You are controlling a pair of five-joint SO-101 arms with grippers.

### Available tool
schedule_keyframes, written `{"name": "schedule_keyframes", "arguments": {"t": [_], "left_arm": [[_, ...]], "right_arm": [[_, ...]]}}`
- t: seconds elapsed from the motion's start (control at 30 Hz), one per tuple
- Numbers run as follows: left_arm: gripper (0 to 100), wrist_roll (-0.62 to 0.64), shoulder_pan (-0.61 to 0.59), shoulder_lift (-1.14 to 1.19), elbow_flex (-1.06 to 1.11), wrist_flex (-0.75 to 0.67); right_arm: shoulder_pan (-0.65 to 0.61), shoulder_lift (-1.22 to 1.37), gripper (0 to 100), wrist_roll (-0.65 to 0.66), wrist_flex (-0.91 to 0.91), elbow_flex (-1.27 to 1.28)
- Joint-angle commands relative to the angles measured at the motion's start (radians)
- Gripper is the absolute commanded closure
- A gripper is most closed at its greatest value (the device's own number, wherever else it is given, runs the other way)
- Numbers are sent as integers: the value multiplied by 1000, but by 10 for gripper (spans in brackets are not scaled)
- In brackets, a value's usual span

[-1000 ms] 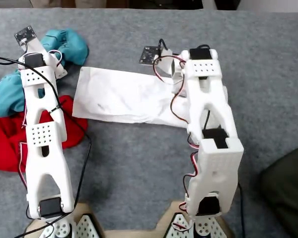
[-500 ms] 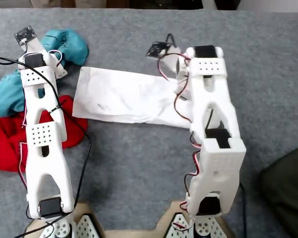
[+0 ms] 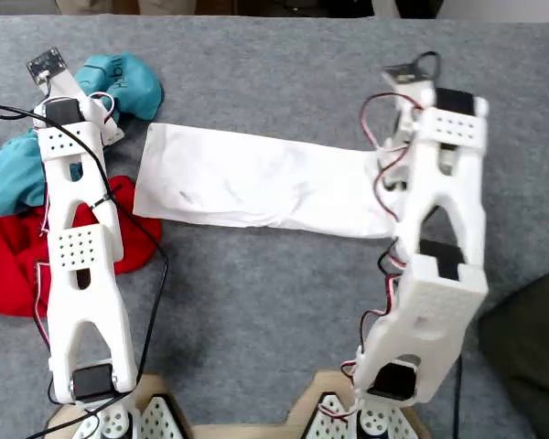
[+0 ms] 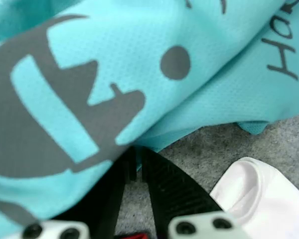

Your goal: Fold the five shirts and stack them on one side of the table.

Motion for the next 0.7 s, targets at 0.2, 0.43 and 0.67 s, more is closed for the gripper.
{"name": "schedule_keyframes", "arguments": {"t": [0.2, 0.43, 0.67], "left_arm": [[955, -3, 8, -13, -44, -8], [955, -3, 8, -13, -44, -8], [955, -3, 8, -13, -44, -11]], "right_arm": [[-13, -18, 777, -103, 31, -33], [15, 87, 776, -112, -54, 8], [35, 191, 785, -71, -114, 7]]}}
